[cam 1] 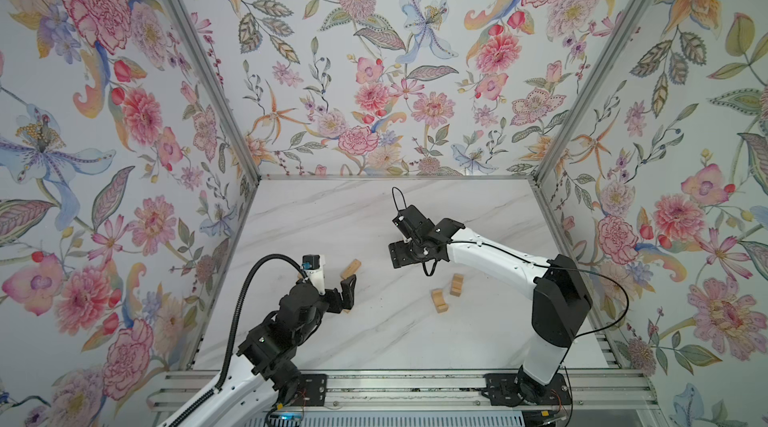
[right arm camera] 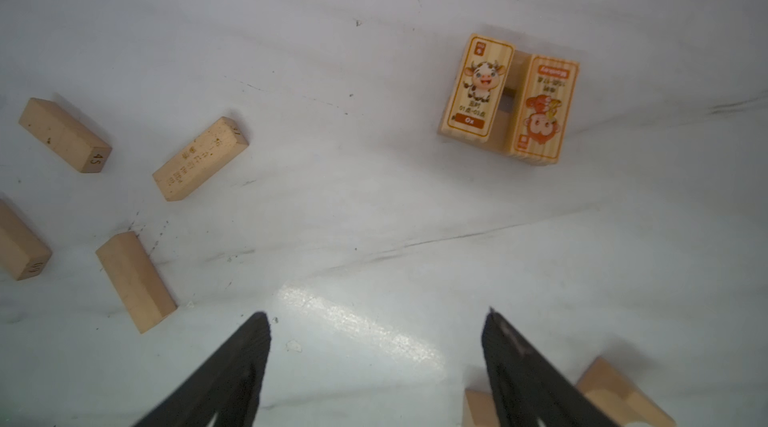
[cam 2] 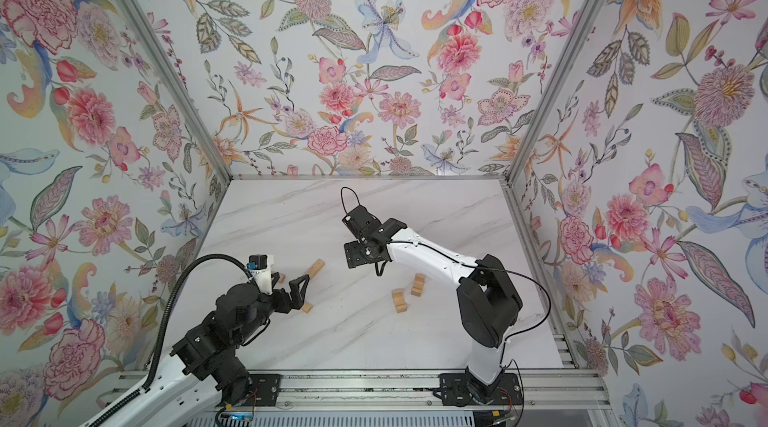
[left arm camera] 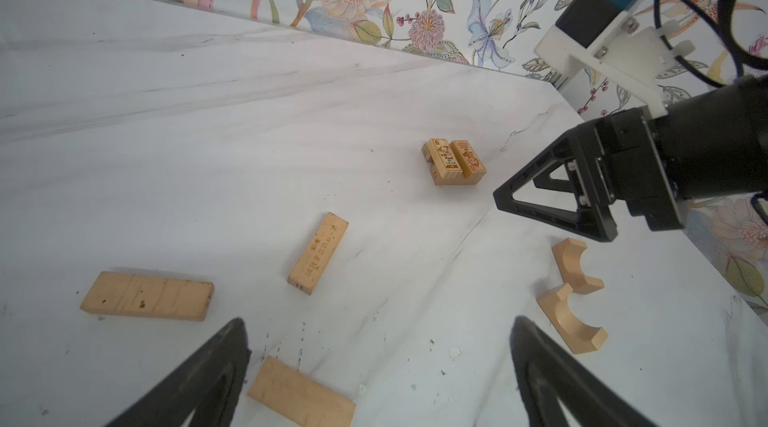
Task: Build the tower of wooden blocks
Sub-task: 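Move the right gripper over the plain bar with engraved text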
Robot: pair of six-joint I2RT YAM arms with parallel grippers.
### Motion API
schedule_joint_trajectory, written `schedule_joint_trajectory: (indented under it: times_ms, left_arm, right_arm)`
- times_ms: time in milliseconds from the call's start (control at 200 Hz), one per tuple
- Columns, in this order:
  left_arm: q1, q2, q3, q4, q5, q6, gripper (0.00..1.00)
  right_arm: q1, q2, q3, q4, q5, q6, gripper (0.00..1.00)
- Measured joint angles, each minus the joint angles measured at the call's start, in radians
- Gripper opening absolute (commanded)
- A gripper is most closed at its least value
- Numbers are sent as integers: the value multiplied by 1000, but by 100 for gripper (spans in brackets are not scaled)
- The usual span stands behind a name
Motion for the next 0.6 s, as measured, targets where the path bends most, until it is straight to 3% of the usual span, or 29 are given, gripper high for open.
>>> schedule_joint_trajectory:
  times_ms: [70,95,300,601]
  left_arm:
    - [0,-25,-24,-13,-5,-28,99]
    - [0,-29,-31,-16,-8,-38,99]
    - [-5,-58,-80,-39,-24,-82,99]
    - [-11,-72,-104,-46,-53,-108,99]
  right_arm:
    - [23,31,24,0,0,-20,93]
    - [29,49,37,0,-1,-26,100]
    - [37,202,126,17,-33,-95,99]
    - [46,311,242,56,-104,-172,99]
